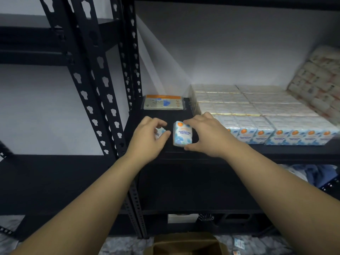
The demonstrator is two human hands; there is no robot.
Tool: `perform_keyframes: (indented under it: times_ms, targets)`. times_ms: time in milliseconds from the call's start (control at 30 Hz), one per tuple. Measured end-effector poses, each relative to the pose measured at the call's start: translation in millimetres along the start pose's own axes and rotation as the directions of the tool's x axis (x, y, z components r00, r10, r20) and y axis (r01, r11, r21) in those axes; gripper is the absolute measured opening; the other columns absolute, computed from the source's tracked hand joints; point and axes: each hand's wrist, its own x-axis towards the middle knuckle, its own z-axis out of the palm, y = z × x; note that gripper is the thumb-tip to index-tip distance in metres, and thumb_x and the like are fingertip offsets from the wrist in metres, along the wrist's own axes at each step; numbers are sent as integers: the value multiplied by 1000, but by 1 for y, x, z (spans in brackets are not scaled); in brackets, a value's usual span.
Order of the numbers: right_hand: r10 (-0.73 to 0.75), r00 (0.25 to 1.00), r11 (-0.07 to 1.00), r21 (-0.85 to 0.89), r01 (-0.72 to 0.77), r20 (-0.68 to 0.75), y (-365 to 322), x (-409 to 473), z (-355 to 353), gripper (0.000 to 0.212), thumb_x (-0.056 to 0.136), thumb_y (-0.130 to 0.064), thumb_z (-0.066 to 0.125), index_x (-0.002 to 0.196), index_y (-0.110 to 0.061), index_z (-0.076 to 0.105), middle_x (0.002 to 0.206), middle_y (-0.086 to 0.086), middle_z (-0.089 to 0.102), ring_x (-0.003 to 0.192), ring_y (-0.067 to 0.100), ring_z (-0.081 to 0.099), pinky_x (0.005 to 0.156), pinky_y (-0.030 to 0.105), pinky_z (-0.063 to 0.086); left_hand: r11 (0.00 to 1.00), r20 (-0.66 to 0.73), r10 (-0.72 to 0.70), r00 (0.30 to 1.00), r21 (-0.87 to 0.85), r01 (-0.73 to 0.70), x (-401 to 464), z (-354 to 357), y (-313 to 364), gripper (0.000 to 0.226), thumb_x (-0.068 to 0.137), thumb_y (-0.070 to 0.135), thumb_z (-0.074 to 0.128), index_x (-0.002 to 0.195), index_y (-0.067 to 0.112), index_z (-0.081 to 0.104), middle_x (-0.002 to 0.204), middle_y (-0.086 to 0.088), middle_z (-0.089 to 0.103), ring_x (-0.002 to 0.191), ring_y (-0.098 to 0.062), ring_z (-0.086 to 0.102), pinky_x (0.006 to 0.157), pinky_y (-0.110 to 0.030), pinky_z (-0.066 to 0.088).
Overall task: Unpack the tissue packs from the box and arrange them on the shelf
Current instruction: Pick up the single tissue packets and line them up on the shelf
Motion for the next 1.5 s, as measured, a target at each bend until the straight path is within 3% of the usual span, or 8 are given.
perform_keyframes:
  times_ms: [200,367,467,633,867,1000,1233,1500]
  targets:
    - [-6,998,989,-150,16,69,-8,2,9,76,85,-69,69,150,-38,47,142,-10,58,126,20,36,102,46,33,926,123,-54,991,379,3,-3,-2,-16,43,96,39,69,137,25,65,128,3,55,122,-22,47,102,-42,44]
    - [17,999,994,-112,-12,43,-8,2,10,73,86,-72,65,149,-39,49,140,-11,58,128,19,36,100,45,32,938,149,-16,989,344,-36,-1,-5,-21,32,98,16,66,130,22,72,130,4,63,120,-22,51,104,-45,47]
    - [24,1000,992,-124,-21,17,-9,6,8,71,87,-72,64,148,-38,50,137,-10,60,128,19,37,98,44,32,956,130,-9,991,292,-30,-1,-5,-23,49,93,-6,56,131,19,72,145,0,60,133,-24,46,116,-39,40]
    - [19,999,993,-117,-22,-30,-14,13,4,68,87,-73,62,145,-38,53,134,-9,63,130,19,40,97,43,31,962,-20,-89,996,259,91,0,0,-17,50,91,38,75,139,28,64,124,-2,46,123,-23,41,108,-43,46]
    - [-8,1000,998,-66,9,26,-5,7,9,65,84,-77,61,137,-40,59,121,-12,66,128,19,44,113,50,19,932,48,-144,988,343,119,7,4,-14,54,81,74,67,117,36,74,109,7,47,115,-19,47,100,-46,48]
    - [-28,998,999,-32,30,54,5,3,8,62,83,-73,67,134,-38,63,121,-15,67,130,15,43,118,52,9,983,78,-66,995,174,52,6,5,-24,37,78,57,82,99,29,77,119,10,62,118,-16,51,102,-44,46]
    - [-47,995,993,-102,56,87,9,9,7,40,91,-62,66,122,-37,71,123,-14,68,130,15,44,118,53,7,973,85,-48,995,229,28,2,5,-30,26,94,20,74,118,29,77,115,11,50,116,-13,45,103,-32,44]
    - [-73,995,978,-191,85,67,0,26,10,29,98,-55,61,119,-39,73,117,-12,71,119,16,52,109,48,29,985,49,-28,998,174,19,-1,8,-27,24,91,25,79,115,25,77,118,10,55,118,-11,51,96,-22,38]
